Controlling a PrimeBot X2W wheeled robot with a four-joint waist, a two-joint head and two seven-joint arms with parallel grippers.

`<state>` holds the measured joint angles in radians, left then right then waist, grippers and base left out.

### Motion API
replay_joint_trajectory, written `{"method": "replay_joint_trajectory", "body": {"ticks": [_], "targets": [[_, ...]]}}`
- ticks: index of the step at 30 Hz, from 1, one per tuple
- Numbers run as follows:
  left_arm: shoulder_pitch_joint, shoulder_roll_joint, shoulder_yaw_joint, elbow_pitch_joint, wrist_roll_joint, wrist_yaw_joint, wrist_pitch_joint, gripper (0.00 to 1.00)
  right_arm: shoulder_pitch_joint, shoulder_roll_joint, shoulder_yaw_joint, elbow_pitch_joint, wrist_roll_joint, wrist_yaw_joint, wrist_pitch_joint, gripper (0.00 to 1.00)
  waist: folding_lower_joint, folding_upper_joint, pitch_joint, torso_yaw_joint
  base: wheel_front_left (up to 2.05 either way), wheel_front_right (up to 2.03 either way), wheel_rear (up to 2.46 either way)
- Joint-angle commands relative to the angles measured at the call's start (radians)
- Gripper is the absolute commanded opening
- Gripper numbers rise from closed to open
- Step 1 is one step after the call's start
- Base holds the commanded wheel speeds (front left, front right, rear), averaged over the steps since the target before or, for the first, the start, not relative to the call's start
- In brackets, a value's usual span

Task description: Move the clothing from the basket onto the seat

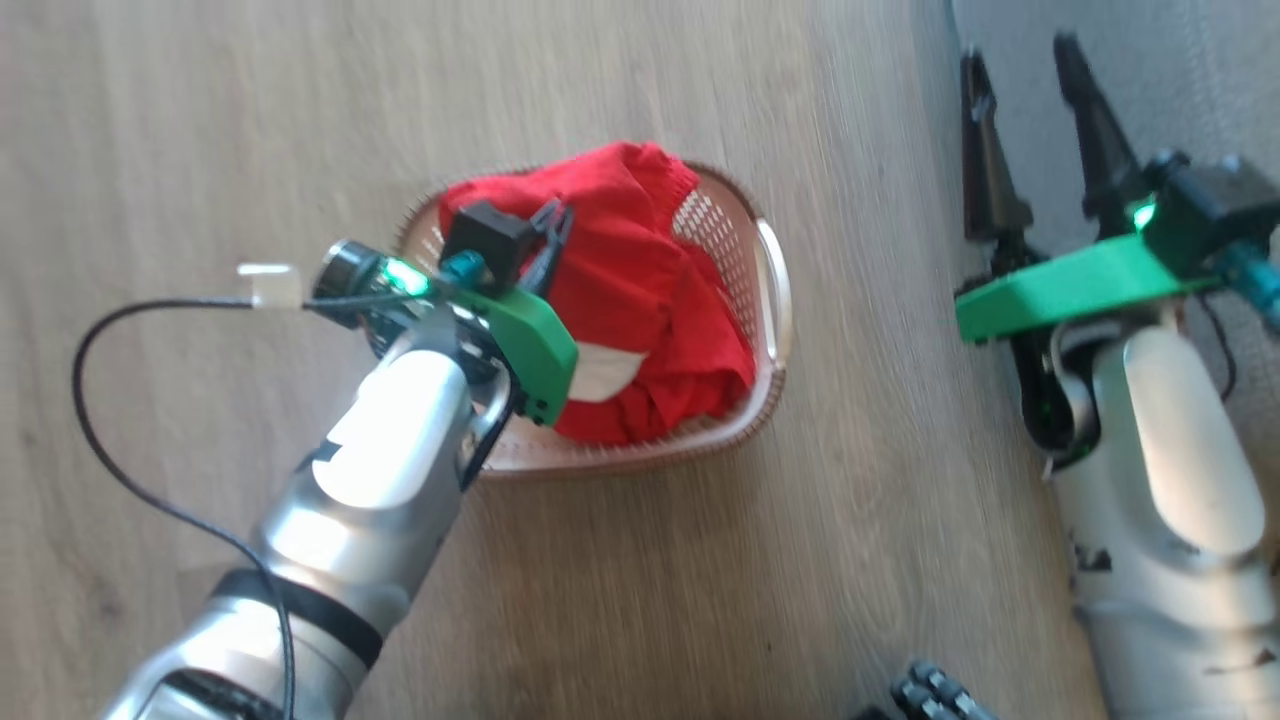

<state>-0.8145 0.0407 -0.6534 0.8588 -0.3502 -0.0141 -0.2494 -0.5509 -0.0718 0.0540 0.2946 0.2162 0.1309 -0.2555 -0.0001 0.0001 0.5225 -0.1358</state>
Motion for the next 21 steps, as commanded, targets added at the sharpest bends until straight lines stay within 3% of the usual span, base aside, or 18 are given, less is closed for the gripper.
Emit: {"method": "replay_joint_trajectory", "body": {"ticks": [1,21], "targets": [[0.006,0.010,0.013,-0.038,-0.006,0.004,-0.012,0.00,0.024,-0.006,0.011,-0.023,-0.004,0.000,-0.006,1.00,0.0001,-0.0001,-0.090,0.055,0.00,0.00,0.00],[0.063,0.010,-0.050,-0.431,-0.077,0.033,-0.012,0.00,0.239,-0.030,-0.011,0.079,0.000,0.000,-0.006,1.00,0.0001,-0.0001,-0.382,0.170,0.00,0.00,0.00]]}}
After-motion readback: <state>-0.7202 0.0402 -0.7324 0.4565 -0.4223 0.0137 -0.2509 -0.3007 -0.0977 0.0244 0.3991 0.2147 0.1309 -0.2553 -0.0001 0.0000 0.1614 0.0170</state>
